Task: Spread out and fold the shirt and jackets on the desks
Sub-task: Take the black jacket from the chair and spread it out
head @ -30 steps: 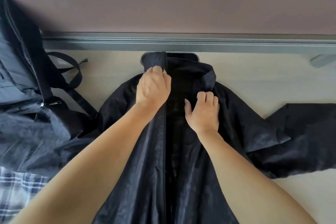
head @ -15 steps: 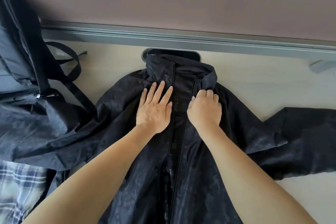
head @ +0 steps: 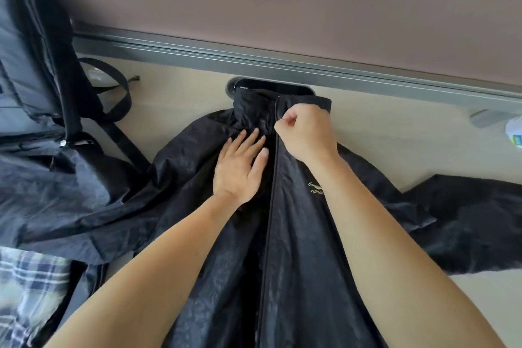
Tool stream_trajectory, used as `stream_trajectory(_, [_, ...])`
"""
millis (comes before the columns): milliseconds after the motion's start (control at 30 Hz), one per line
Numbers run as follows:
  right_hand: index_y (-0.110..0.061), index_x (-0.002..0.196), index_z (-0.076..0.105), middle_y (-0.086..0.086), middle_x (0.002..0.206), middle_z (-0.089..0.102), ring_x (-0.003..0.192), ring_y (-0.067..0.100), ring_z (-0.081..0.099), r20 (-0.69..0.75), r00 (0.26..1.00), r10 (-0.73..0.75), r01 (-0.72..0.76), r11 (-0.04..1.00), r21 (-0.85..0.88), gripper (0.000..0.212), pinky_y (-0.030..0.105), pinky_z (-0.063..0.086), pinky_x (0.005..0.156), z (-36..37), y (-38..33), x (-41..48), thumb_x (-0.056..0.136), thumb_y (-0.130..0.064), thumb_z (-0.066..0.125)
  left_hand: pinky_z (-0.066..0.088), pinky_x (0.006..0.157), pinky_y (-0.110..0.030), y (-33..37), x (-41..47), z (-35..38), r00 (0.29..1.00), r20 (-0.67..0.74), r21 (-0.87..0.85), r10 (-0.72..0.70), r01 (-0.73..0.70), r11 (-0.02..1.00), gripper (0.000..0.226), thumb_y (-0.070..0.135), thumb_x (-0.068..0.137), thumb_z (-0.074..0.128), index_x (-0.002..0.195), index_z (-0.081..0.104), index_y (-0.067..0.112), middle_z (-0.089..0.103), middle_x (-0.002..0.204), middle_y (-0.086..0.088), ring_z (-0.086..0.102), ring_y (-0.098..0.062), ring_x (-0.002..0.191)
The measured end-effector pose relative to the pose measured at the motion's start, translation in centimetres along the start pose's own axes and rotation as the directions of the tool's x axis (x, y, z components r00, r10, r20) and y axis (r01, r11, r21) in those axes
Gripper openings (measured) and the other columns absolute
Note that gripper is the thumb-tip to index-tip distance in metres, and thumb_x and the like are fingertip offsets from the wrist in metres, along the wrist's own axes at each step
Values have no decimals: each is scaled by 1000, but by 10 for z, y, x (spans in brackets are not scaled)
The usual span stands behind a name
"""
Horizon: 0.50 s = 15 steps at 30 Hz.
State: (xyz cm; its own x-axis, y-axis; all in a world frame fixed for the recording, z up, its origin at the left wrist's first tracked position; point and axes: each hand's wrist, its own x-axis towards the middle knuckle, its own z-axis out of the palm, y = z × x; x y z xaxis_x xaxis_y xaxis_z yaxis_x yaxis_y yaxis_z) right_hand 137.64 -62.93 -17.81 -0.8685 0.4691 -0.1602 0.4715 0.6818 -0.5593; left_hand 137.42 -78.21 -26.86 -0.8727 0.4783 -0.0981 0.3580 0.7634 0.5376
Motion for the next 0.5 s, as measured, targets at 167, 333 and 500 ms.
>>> stream_trajectory(167, [-17,104,71,5,102,71,95,26,66,183,983,3,11,997,-74,24,39,56,80,39,34,9,100,-28,51,-5,121,-25,-2,1,-6,999,49,-127,19,-13,992,65,77,86,23,104,73,39,30,160,12,13,-9,151])
stream_trajectory(333, [-15,124,61,9,126,55,106,25,58,-160,985,61,-52,997,57,28,25,39,86,12,62,24,100,-13,46,-3,124,-41,-4,-1,6,994,85,177,67,-81,981,52,76,80,50,120,48,42,12,165,11,1,-16,153])
stream_trajectory(500, [-22,128,61,8,134,58,94,19,69,219,974,54,-68,996,52,41,22,46,86,-17,80,61,91,-7,55,-1,124,-43,-7,-1,8,992,90,214,89,-106,971,47,64,88,49,125,45,36,9,166,7,0,-18,154])
